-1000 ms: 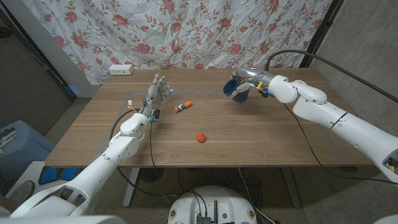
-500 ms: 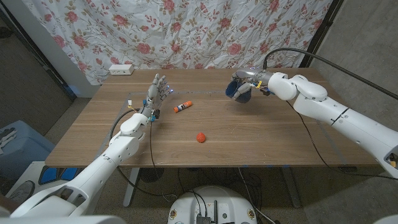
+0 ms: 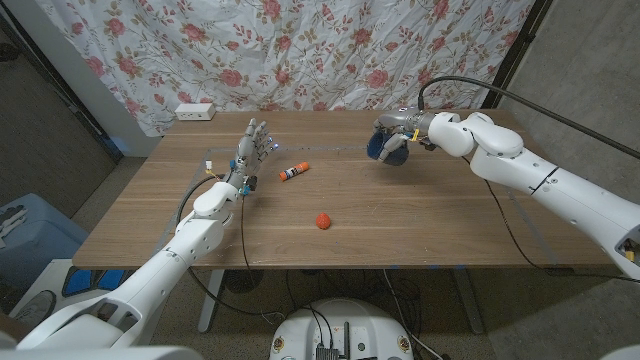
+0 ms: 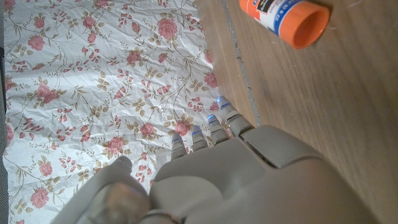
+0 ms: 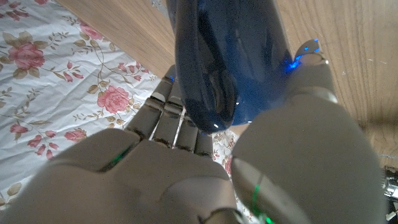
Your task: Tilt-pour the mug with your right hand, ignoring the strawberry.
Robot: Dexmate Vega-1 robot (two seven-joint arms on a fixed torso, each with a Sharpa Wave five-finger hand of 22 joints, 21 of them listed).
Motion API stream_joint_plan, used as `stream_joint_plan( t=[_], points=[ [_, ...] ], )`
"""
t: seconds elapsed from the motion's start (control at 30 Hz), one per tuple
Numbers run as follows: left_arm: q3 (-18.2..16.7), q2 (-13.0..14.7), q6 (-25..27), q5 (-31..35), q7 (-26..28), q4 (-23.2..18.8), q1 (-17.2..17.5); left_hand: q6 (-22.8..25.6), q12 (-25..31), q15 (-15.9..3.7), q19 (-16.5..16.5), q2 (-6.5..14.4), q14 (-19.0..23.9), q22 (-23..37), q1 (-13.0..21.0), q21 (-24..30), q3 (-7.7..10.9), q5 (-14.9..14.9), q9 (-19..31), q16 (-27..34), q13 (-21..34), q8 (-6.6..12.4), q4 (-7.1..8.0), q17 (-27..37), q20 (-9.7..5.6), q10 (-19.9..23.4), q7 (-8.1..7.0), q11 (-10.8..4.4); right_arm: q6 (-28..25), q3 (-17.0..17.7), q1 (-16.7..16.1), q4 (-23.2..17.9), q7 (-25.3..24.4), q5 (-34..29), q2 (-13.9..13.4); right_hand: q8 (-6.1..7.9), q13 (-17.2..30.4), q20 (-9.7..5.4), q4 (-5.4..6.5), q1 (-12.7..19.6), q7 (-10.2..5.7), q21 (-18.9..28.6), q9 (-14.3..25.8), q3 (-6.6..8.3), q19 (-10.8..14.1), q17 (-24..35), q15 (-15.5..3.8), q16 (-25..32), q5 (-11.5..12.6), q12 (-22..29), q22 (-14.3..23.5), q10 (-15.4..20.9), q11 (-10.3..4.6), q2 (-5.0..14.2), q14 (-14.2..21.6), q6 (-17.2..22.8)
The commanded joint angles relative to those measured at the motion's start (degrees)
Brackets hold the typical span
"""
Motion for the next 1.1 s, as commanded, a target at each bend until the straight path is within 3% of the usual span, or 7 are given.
stream_joint_plan(
  t=[0.03, 0.43, 1.1],
  points=[
    [0.00, -0.01, -0.03, 0.01, 0.00, 0.01, 0.02, -0.10, 0.23, -0.21, 0.50, 6.79, 0.44, 0.19, -0.17, 0.35, 0.33, 0.25, 0.15, 0.28, 0.27, 0.38, 0.07, 0.30, 0.01, -0.19, -0.34, -0.32, -0.23, -1.96, 2.33, -0.19, 5.66, -5.91, 0.80, 0.57, 0.36, -4.24, 2.62, 11.52, -10.76, -0.13, 0.14, 3.50, 0.17, 0.41, -10.95, 0.28, 0.52, 0.41, 0.10, 10.39, -9.48, 11.97, 3.59, 11.65],
    [0.00, -0.01, -0.02, 0.01, 0.00, 0.01, 0.02, -0.11, 0.23, -0.18, 0.52, 6.79, 0.44, 0.19, -0.18, 0.36, 0.33, 0.24, 0.15, 0.28, 0.26, 0.37, 0.07, 0.30, -0.01, -0.17, -0.41, -0.36, -0.38, -3.49, 4.12, -0.13, 11.12, -10.25, 2.04, 0.67, 0.49, -4.15, 2.65, 11.60, -10.98, -0.18, 0.19, 3.37, 0.06, 0.66, -10.84, 0.20, 0.65, 0.26, 0.11, 10.61, -9.58, 11.99, 3.47, 11.79],
    [0.01, -0.01, -0.04, 0.02, 0.02, -0.03, 0.06, -0.13, 0.21, -0.16, 0.49, 6.79, 0.47, 0.19, -0.18, 0.35, 0.33, 0.24, 0.15, 0.29, 0.27, 0.37, 0.07, 0.30, -0.01, -0.22, -0.40, -0.43, -0.29, -4.80, 4.76, 0.24, 15.62, -15.39, 3.26, 0.87, 0.78, -4.20, 2.64, 12.09, -10.97, -0.23, 0.24, 3.50, -0.08, 0.95, -10.74, -0.01, 0.95, 0.08, 0.11, 10.89, -9.57, 12.55, 3.29, 12.12]
  ],
)
